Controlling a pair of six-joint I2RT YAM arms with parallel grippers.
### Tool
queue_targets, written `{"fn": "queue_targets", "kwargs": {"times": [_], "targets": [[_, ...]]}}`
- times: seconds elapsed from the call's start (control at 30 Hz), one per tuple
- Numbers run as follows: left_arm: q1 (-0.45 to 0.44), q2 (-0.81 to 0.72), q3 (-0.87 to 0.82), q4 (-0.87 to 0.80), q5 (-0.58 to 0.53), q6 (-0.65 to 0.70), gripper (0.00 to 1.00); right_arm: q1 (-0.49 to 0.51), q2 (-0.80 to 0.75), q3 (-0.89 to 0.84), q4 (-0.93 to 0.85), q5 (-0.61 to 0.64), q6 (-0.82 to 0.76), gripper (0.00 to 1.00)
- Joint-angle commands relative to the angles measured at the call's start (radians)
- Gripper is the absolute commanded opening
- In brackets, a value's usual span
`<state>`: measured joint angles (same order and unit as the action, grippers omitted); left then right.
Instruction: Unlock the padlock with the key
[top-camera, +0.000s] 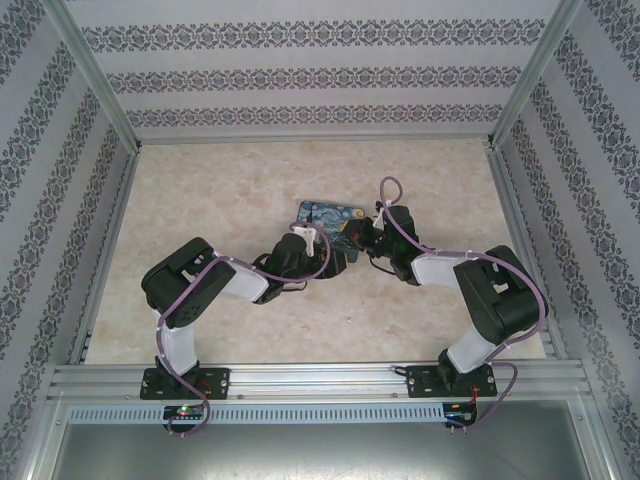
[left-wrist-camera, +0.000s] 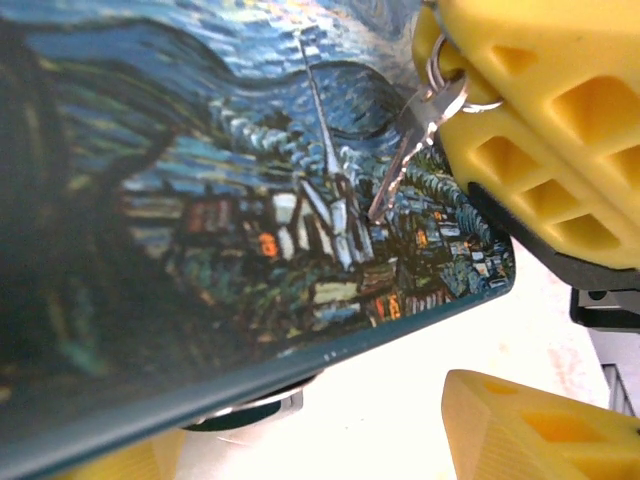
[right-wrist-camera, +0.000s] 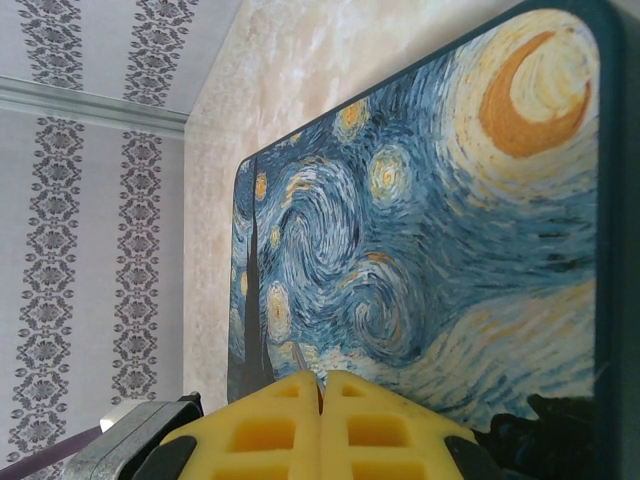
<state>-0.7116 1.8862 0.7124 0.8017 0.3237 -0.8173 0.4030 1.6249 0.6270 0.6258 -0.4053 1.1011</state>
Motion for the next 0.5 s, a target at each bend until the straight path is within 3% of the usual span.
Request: {"fn": "queue_targets", "kwargs": {"times": [0.0, 0.47], "targets": [[0.006, 0.008, -0.029, 0.136, 0.031, -0.078, 0.67, -0.010, 0.009, -0.021, 0.010, 0.011, -0.001, 0.00], [0.006, -0.059, -0.067, 0.195, 0.014, -0.133, 0.65, -0.012, 0.026, -0.024, 0.026, 0.008, 0.004, 0.00]]}}
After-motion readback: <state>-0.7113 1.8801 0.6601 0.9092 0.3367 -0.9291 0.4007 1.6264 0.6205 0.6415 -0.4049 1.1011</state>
